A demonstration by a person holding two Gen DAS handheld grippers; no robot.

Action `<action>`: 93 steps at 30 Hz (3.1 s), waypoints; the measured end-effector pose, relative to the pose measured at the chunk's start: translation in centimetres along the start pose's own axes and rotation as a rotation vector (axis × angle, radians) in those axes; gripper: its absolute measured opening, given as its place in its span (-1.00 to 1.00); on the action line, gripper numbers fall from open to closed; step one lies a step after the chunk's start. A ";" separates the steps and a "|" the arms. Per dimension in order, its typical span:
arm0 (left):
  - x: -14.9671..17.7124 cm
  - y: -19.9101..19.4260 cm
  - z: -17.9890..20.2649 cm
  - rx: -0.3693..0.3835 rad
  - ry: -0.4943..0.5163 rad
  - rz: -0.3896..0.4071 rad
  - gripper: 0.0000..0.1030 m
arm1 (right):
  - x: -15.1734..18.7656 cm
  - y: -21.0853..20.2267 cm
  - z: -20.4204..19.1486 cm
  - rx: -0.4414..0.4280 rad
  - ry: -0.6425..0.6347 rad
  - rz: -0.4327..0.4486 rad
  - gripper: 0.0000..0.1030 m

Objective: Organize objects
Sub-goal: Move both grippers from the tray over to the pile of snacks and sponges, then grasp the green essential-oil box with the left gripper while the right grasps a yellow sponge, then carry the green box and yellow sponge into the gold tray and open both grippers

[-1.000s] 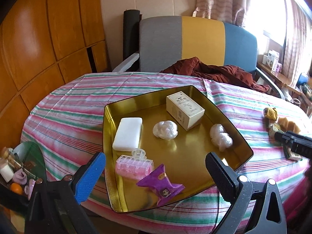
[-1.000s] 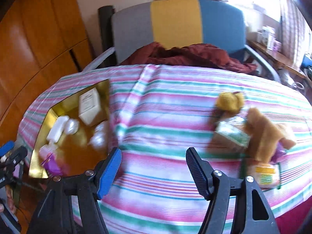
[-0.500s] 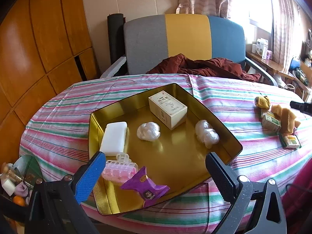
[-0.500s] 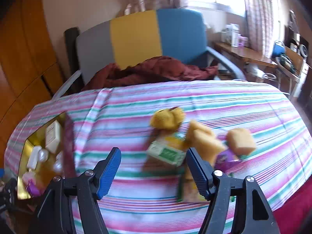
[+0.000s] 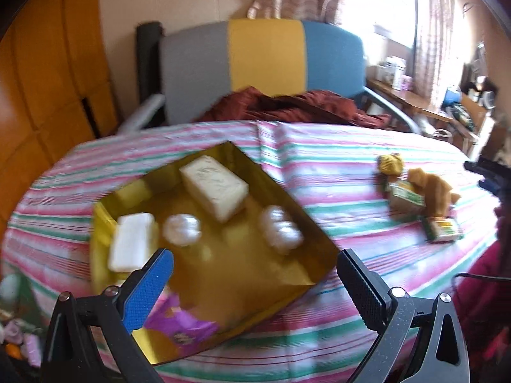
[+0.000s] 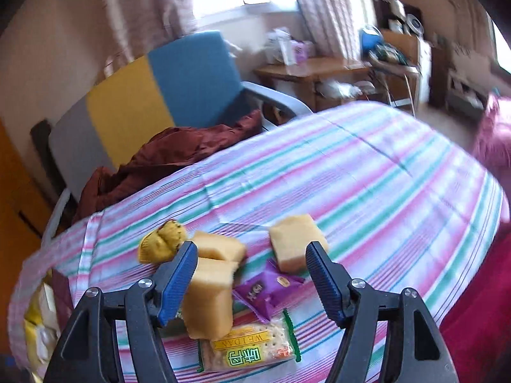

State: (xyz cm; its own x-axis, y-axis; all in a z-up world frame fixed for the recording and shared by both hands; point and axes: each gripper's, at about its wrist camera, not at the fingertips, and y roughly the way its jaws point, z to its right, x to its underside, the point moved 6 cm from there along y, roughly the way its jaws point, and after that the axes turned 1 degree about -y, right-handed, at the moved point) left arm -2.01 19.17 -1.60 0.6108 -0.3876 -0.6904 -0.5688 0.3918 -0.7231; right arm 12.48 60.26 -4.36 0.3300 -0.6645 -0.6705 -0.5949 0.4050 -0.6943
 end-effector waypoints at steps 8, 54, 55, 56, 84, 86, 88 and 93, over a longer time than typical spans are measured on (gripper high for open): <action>-1.0 3.0 7.2 0.183 0.086 -0.074 0.99 | 0.3 0.9 1.6 -0.054 0.128 -0.047 0.45; -1.9 14.8 22.1 0.399 0.252 -0.190 0.41 | 3.8 4.5 -4.9 -0.174 -0.169 -0.246 -0.20; -1.7 14.2 21.5 0.397 0.241 -0.188 0.42 | 3.7 4.3 -5.2 -0.193 -0.174 -0.241 -0.19; -1.5 13.5 20.9 0.396 0.226 -0.188 0.42 | 3.7 3.9 -5.7 -0.215 -0.185 -0.233 -0.19; -1.2 0.8 -11.1 0.060 -0.287 0.038 0.42 | 12.5 -7.1 -26.9 -0.625 -0.594 -0.214 -0.19; -0.6 -0.4 -13.6 0.033 -0.321 0.057 0.42 | 14.2 -7.4 -29.0 -0.651 -0.634 -0.235 -0.19; 0.1 -1.5 -15.4 0.016 -0.342 0.071 0.42 | 15.8 -7.6 -30.7 -0.670 -0.668 -0.256 -0.19; 2.6 -3.3 -17.4 0.032 -0.351 0.061 0.42 | 18.4 -7.9 -33.2 -0.697 -0.730 -0.293 -0.19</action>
State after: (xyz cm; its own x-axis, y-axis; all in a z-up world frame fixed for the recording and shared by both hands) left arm -8.09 2.33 -1.35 0.7312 -0.0544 -0.6800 -0.5962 0.4336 -0.6757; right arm -1.10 23.95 -2.56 0.7529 -0.0444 -0.6567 -0.6343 -0.3151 -0.7059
